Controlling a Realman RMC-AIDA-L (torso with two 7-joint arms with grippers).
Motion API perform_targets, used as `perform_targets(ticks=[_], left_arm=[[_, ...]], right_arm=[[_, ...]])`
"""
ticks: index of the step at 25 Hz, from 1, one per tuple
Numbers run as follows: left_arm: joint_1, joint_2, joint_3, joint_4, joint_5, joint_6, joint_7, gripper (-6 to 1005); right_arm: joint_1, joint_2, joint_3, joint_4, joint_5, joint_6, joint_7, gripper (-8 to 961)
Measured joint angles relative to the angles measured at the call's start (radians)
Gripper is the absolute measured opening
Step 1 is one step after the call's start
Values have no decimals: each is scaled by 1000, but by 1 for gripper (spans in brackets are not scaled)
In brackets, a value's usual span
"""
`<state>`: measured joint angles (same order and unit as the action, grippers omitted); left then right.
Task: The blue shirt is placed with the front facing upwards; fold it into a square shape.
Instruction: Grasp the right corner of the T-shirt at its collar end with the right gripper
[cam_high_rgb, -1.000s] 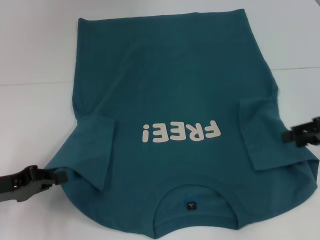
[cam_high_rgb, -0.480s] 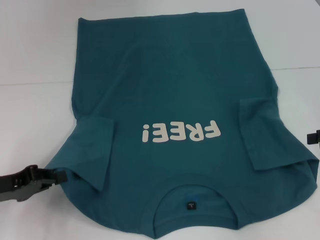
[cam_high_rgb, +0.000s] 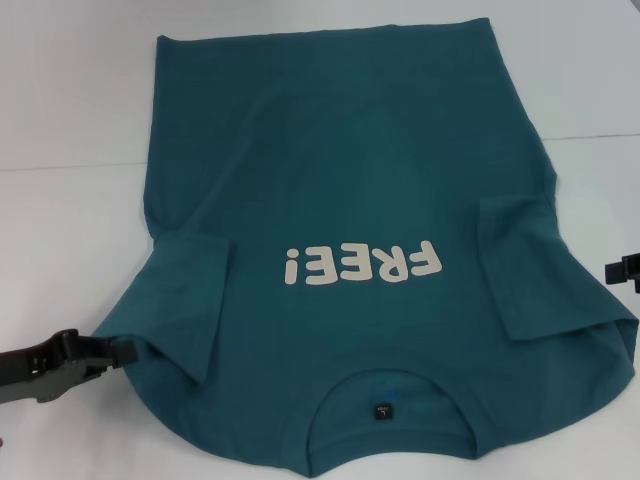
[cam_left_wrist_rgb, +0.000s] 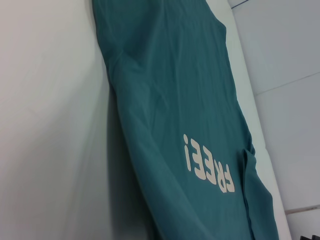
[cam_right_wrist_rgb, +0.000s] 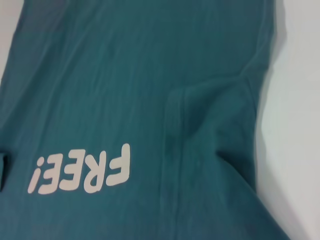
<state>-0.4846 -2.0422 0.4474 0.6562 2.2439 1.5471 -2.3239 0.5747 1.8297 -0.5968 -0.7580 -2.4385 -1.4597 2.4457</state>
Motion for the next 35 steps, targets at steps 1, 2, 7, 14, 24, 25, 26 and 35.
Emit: perform_targets(ticks=[1, 2, 7, 14, 24, 25, 26, 35], left_arm=[[0, -1, 0, 0, -1, -1, 0, 0], [0, -1, 0, 0, -1, -2, 1, 0], [-1, -1, 0, 0, -2, -8, 0, 0], [1, -2, 1, 0, -1, -11, -1, 0], [0, -3, 1, -11, 2, -25, 2, 0], [0, -3, 0, -11, 2, -25, 2, 0], [0, -3, 0, -11, 1, -26, 3, 0], [2, -3, -5, -12, -2, -26, 4, 1]], right_arm=[[1, -3, 5, 7, 1, 0, 0, 534], [1, -5, 7, 10, 1, -1, 1, 539], [3, -10, 3, 12, -44, -12, 7, 651], [19, -11, 1, 8, -116, -23, 22, 756], [57, 40, -11, 20, -221, -14, 20, 703], [61, 43, -11, 20, -225, -13, 21, 703], [63, 46, -11, 20, -226, -13, 21, 703], [77, 62, -55, 28, -234, 10, 39, 704]])
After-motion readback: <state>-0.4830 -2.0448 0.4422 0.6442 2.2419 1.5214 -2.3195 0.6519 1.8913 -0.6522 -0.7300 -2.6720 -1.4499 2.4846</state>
